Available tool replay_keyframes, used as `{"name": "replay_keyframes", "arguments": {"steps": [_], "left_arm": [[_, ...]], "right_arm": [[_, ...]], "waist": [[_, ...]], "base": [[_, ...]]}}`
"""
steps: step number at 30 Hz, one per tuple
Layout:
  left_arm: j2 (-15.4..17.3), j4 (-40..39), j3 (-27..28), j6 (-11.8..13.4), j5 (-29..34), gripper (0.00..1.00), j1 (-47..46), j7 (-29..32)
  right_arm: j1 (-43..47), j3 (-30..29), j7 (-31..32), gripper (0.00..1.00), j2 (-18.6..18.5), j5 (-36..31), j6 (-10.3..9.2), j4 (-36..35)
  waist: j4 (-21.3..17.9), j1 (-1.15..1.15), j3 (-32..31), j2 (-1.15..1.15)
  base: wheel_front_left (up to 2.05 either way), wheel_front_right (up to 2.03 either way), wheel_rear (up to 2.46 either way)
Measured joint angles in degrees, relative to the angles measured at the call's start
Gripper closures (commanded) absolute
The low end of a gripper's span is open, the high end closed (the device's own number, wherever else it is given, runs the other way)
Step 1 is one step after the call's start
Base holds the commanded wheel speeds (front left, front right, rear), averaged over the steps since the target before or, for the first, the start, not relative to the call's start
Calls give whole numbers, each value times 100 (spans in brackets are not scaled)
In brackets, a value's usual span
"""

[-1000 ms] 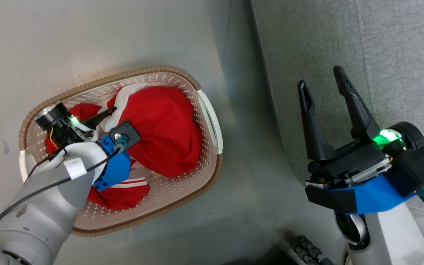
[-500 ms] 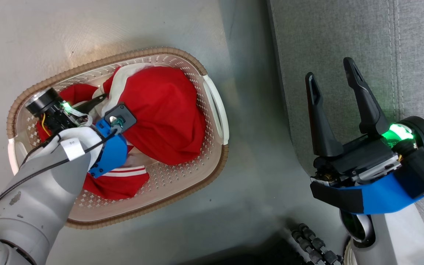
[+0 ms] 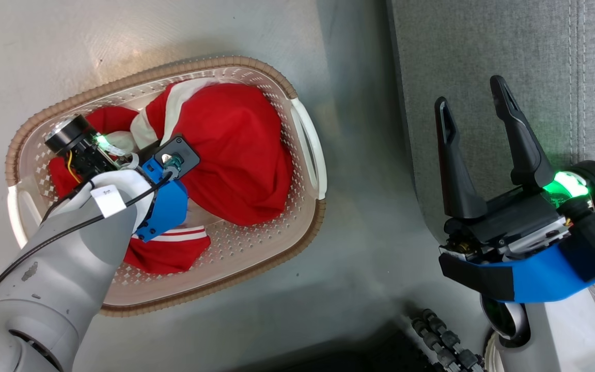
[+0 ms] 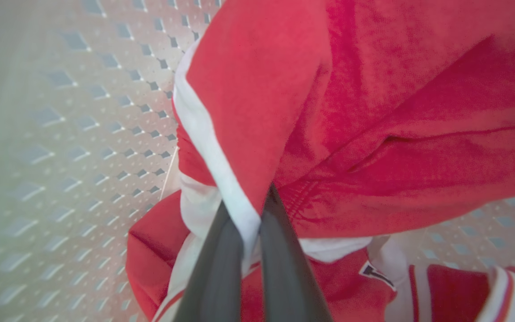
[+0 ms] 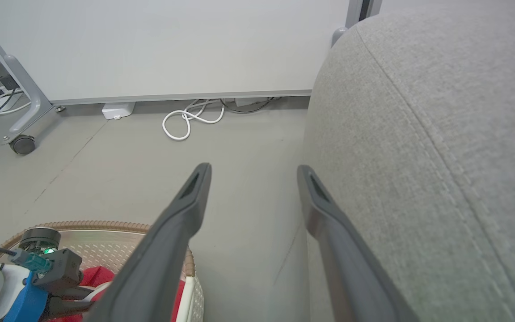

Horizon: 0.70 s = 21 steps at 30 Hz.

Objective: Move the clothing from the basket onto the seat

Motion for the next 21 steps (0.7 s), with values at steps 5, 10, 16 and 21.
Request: {"name": "replay_keyframes", "arguments": {"steps": [5, 10, 16, 21], "left_arm": [[-42, 4, -49, 0, -51, 100, -11, -108], [-88, 7, -47, -1, -188, 100, 13, -248], [-271, -9, -66, -2, -341, 100, 166, -413], [-425, -154, -160, -4, -489, 100, 398, -497]], "right_arm": [[-1, -23, -1, 0, 0, -27, 0, 52], [-12, -7, 1, 0, 0, -41, 0, 123], [-14, 2, 2, 0, 0, -56, 0, 285], [-13, 44, 2, 0, 0, -93, 0, 454]], "waist": [[65, 0, -69, 0], [142, 0, -255, 0], [271, 0, -605, 0], [425, 0, -1015, 0]], "base": [[0, 0, 0], [0, 0, 0], [0, 0, 0], [0, 0, 0]]}}
